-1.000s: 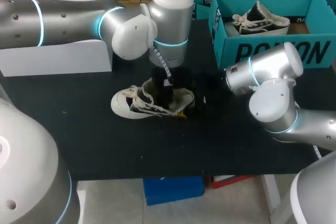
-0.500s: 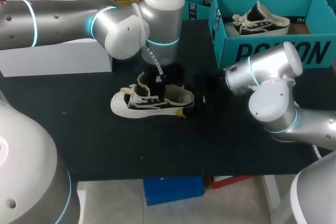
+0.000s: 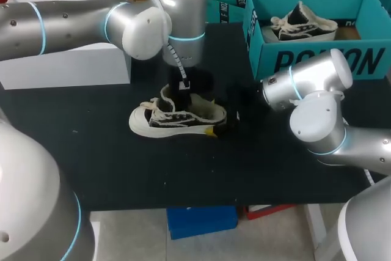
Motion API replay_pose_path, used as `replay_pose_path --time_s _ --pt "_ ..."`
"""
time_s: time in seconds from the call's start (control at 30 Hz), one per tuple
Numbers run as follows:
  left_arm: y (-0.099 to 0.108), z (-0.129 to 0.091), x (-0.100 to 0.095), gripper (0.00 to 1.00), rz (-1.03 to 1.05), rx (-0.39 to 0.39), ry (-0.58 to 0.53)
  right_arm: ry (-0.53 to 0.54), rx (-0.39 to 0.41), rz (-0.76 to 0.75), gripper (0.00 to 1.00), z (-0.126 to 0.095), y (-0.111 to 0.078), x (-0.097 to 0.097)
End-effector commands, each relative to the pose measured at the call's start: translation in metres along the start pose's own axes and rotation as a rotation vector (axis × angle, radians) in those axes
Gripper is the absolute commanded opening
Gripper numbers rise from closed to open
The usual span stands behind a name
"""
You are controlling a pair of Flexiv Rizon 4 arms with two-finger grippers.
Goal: Take the shoe out of the shoebox, open the shoe tongue, remove and reinsert the insole, then place the shoe into the shoebox
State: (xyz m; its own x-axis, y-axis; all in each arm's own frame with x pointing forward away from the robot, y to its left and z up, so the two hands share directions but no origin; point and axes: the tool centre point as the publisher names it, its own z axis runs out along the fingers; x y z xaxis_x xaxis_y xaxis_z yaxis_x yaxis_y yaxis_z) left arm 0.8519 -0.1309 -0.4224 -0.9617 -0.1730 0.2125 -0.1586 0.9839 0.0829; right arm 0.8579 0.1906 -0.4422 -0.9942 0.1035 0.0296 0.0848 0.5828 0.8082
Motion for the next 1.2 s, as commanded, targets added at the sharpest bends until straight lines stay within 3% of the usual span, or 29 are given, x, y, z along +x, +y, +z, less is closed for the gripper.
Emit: replay_pose_path --time_s 0.03,0.3,0.57,0.8,1.2 --pt "-0.001 0.017 0.005 0.0 0.031 0.009 0.023 -0.001 0.003 0.001 0.0 0.002 0.002 0.0" --pt "-0.006 -0.02 0.028 0.0 0.06 0.022 0.038 -0.001 0.003 0.001 0.0 0.002 0.002 0.0" --pt "-0.006 -0.044 0.038 0.0 0.026 0.022 0.036 -0.001 0.003 0.001 0.0 0.002 0.002 0.0" --pt "-0.005 -0.051 0.038 0.0 0.021 0.008 0.107 -0.001 0.003 0.001 0.0 0.002 0.002 0.0" --pt "-0.005 -0.051 0.038 0.0 0.021 0.008 0.107 -0.001 0.003 0.001 0.0 0.002 0.002 0.0"
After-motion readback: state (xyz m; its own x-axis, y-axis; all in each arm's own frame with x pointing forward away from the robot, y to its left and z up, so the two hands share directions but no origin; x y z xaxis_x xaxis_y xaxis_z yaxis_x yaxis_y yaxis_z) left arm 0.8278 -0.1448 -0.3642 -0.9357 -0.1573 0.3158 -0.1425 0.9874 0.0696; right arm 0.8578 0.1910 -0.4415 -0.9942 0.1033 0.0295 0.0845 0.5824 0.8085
